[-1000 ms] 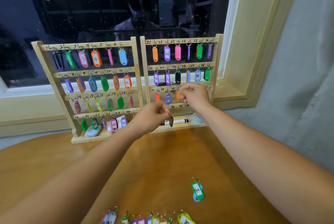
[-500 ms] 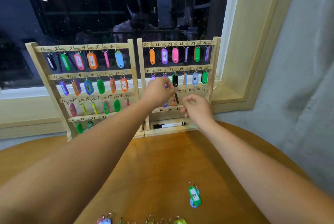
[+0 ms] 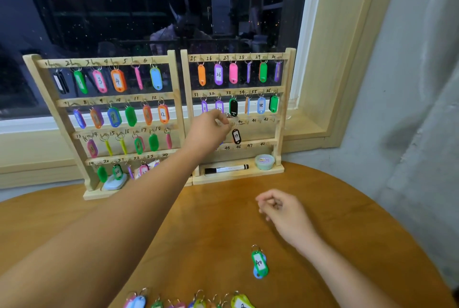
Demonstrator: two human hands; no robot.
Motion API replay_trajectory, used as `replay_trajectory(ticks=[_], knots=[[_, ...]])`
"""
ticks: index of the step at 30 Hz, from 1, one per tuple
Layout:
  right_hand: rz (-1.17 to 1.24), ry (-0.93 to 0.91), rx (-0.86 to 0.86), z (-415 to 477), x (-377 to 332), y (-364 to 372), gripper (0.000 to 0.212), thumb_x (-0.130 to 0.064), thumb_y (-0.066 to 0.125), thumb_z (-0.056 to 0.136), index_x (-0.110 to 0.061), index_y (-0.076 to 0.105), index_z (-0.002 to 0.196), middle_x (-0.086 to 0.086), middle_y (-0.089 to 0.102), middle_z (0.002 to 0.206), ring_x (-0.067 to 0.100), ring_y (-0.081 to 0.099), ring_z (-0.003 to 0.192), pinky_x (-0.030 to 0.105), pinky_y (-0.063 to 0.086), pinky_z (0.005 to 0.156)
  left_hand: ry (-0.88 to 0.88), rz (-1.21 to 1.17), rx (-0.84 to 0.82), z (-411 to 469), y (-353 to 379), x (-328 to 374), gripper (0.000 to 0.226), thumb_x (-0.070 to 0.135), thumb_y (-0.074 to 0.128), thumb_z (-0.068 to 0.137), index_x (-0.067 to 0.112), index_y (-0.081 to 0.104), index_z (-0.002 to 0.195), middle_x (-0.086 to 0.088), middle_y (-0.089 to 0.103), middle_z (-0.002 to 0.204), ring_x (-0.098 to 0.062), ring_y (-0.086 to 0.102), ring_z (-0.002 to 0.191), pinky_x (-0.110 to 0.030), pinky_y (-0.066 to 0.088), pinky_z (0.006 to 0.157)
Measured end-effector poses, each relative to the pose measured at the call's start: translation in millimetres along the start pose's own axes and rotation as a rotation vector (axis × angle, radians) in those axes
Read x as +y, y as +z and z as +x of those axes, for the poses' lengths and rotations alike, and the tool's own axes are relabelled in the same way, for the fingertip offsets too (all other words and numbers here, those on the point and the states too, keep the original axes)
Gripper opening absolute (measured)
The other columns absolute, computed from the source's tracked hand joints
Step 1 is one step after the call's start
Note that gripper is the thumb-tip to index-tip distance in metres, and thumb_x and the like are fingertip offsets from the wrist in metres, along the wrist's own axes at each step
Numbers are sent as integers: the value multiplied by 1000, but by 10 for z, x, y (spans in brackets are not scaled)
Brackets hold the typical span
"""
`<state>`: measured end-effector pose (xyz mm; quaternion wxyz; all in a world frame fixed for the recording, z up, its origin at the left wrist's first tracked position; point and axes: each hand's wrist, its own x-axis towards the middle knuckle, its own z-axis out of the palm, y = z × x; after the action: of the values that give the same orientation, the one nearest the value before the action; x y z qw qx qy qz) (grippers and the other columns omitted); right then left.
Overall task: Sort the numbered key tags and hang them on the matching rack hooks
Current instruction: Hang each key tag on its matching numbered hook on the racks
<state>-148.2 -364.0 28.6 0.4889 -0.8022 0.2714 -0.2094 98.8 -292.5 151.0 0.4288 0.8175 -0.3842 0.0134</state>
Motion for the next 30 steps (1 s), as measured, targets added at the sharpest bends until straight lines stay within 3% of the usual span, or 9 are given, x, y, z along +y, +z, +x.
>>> replay_trajectory(ticks=[4,9,13,19,25,30], knots=[[-144,19,-120,-121,127,-26,13,-26,71,101,-36,77,96,-8,74,90,12,69,82,34,58,80,23,16,-49,-430,6,-90,3,29,68,99,31,68,96,3,76,79,-15,73,73,-31,59,67],[-276,0,-249,-211,82,-91,9,-35,72,100,-37,75,92,-8,73,89,4,66,77,24,52,72,8,87,-200,-1067,143,-274,8,28,67,95,33,71,90,4,75,77,-7,65,60,-29,53,56],[-307,-7,-326,-255,83,-125,5,-41,76,96,-36,76,93,-11,73,86,2,62,71,24,50,67,-1,106,-322,-1473,266,-395,2,34,74,94,33,73,93,6,74,82,-8,68,75,-32,57,74],[-277,4,-389,-277,75,-185,12,-45,82,88,-35,77,93,-9,74,86,2,62,71,30,52,69,24,55,-501,-1838,401,-401,10,38,79,93,34,75,100,11,74,89,-3,67,83,-25,56,80],[-328,20,-421,-277,104,-174,21,-47,89,79,-34,74,86,-11,72,80,2,62,70,35,55,68,90,122,-565,-1977,528,-389,25,37,79,92,33,73,116,12,67,102,-6,62,93,-27,53,85],[-395,-1,-417,-274,116,-151,19,-46,86,82,-33,73,83,-16,69,75,2,60,69,30,50,66,111,149,-543,-2026,547,-372,16,34,77,92,31,74,107,11,65,105,-7,60,95,-31,53,88]])
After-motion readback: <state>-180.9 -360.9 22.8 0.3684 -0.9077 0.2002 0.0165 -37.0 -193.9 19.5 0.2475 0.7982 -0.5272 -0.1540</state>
